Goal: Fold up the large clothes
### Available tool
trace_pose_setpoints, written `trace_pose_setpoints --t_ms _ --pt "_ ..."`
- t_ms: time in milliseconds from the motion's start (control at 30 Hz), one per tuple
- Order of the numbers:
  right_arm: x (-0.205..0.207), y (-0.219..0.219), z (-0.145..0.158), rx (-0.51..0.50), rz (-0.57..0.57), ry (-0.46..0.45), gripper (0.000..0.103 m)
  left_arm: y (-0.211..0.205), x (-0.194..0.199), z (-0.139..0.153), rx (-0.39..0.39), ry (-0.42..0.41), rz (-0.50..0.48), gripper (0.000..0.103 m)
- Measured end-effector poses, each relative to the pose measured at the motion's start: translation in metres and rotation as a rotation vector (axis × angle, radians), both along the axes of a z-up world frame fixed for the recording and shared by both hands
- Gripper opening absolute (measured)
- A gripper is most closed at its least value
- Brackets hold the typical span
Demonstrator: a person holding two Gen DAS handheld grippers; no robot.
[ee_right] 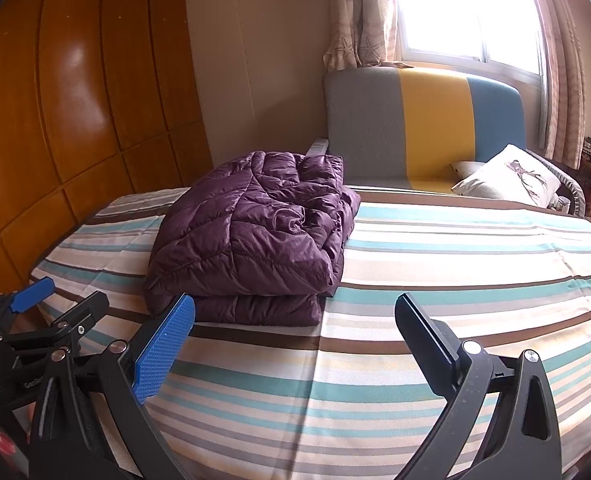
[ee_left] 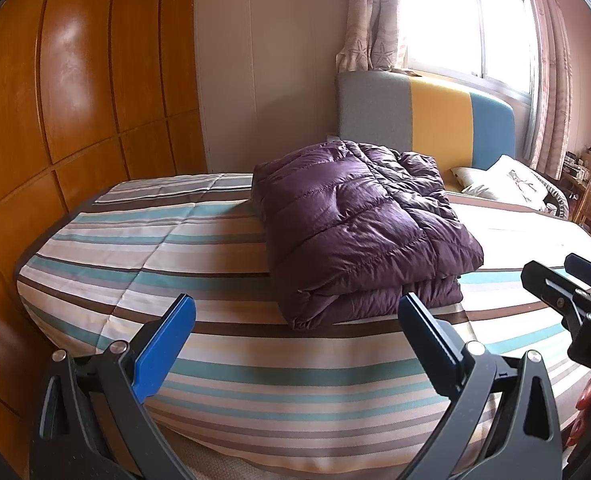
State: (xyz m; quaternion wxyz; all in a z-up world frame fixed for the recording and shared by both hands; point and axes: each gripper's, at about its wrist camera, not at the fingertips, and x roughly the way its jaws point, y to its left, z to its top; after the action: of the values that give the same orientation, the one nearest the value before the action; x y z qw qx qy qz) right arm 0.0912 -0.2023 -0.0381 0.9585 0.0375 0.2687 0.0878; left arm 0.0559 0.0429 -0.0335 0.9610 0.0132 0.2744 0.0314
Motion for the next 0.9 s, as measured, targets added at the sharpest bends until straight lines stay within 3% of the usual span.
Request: trace_pose_setpoints --t_ms 900 --pt "-0.0001 0.0004 0.001 0.003 0.009 -0.002 0.1 -0.0011 -0.0003 -0.0026 0.007 0.007 0.0 0.101"
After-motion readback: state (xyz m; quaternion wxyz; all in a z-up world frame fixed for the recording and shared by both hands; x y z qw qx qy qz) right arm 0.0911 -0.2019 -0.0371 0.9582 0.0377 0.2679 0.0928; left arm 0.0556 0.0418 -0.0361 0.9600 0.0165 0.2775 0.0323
